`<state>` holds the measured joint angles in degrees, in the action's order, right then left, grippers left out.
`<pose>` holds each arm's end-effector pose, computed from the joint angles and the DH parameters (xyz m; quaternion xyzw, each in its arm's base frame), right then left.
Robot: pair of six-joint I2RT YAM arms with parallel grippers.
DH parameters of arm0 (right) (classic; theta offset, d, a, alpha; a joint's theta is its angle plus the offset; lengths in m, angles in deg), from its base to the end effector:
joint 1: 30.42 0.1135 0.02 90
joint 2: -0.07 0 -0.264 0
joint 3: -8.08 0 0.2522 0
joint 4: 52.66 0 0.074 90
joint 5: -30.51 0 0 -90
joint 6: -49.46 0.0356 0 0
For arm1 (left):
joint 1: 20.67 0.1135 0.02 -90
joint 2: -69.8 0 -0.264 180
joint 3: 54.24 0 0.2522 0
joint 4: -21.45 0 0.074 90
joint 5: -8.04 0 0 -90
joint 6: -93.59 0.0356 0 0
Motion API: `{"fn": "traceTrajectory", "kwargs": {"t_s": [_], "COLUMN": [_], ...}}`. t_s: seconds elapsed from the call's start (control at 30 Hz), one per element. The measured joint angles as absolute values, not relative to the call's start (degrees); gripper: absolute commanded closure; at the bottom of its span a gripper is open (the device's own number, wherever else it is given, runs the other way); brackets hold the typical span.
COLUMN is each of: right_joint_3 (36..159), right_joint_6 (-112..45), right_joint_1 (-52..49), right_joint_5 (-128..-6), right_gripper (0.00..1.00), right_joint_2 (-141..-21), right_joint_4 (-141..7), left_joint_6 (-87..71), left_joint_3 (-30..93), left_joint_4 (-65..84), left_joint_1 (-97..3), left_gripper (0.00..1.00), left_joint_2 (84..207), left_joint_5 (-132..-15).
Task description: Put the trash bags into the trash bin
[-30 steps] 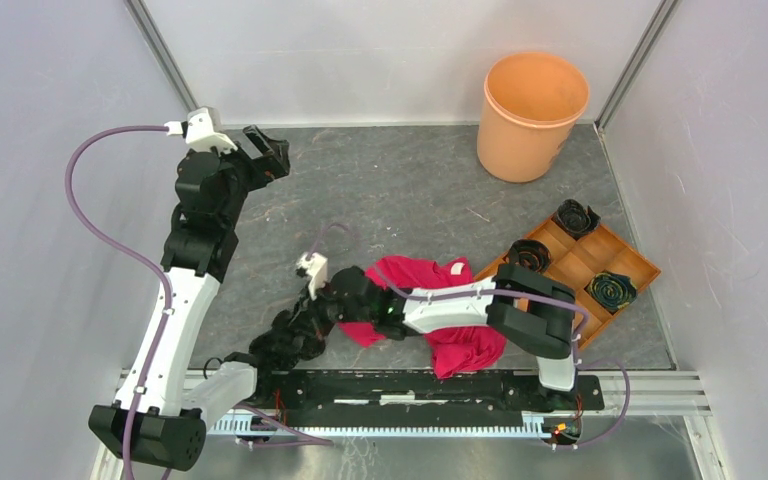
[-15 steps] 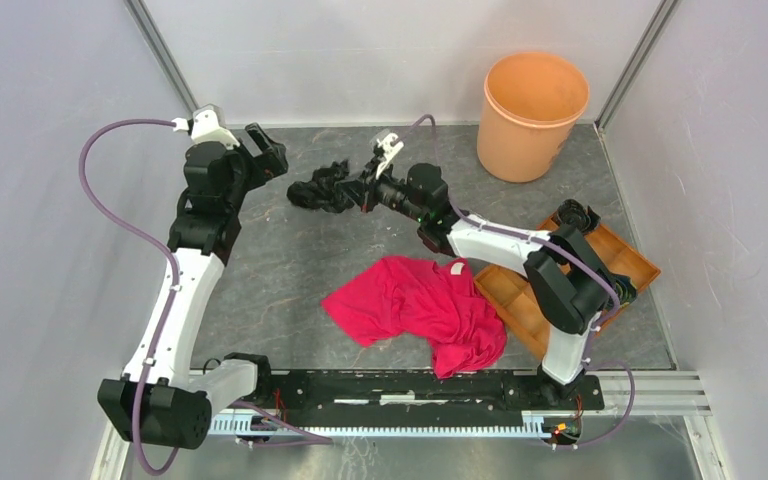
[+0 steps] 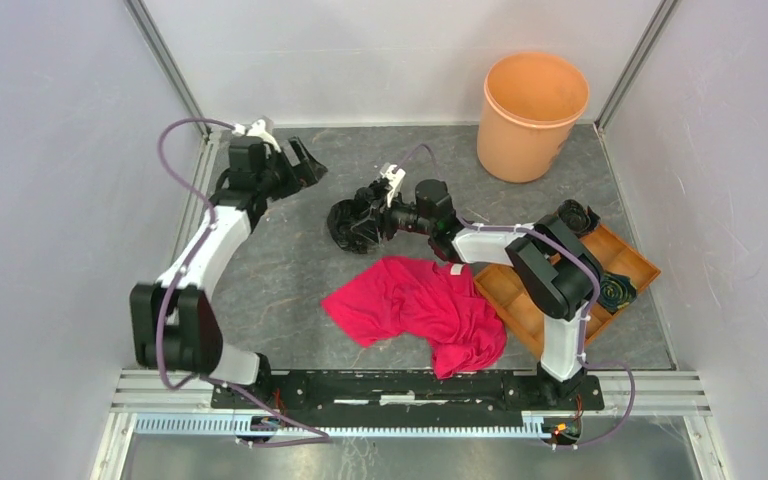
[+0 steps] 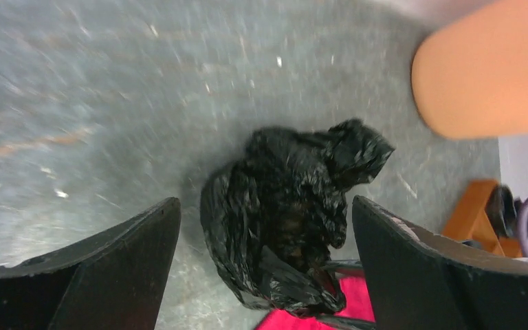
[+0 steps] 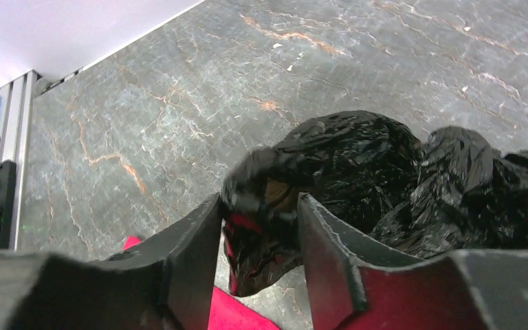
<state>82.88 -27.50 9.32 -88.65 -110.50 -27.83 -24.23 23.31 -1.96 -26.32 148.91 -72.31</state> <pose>0.3123 0.2822 0.1933 -0.3282 0.6893 0.4477 0.4655 0.3190 -0.0376 0.3198 -0.1172 0.8333 -0.2222 0.4925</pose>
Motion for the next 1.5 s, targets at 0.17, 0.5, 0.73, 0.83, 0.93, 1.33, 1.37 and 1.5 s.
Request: {"fn": "traceTrajectory", "kwargs": {"t_s": [0.17,0.5,0.73,0.83,0.93,1.33,1.37,1.5], "right_joint_3": [80.3,69.6,75.1,75.4,75.2,75.0,75.0,75.0], "right_joint_6": [-28.9,-24.3,-22.4,-22.1,-21.3,-19.2,-19.1,-18.9], "right_joint_1": [8.4,-1.1,-5.0,-5.5,-6.5,-7.9,-7.9,-7.9], "right_joint_5": [-90.0,-77.2,-77.2,-77.9,-78.7,-81.5,-81.6,-82.2], "right_gripper": [0.34,0.31,0.34,0.34,0.35,0.35,0.35,0.35], "right_joint_2": [-108.4,-101.0,-107.3,-108.5,-108.6,-108.7,-108.8,-108.8], "right_joint_4": [-26.2,-23.4,-28.2,-29.5,-29.6,-27.6,-27.5,-27.1], "left_joint_6": [-25.5,-20.4,-12.0,-8.8,-6.9,-3.4,-3.3,-3.3], "left_joint_3": [23.3,30.0,33.4,35.2,37.1,38.2,38.4,38.7], "left_joint_4": [-3.0,-10.5,-16.3,-19.3,-22.2,-30.6,-30.8,-30.7], "left_joint_1": [-26.3,-35.5,-46.4,-50.3,-53.7,-58.6,-58.6,-58.6], "left_gripper": [0.00,0.00,0.02,0.02,0.03,0.74,0.80,0.95], "left_joint_2": [159.0,162.1,162.6,165.1,168.9,174.2,174.2,173.8], "left_joint_5": [-62.9,-66.1,-73.0,-75.7,-81.6,-98.4,-99.0,-100.4]}}
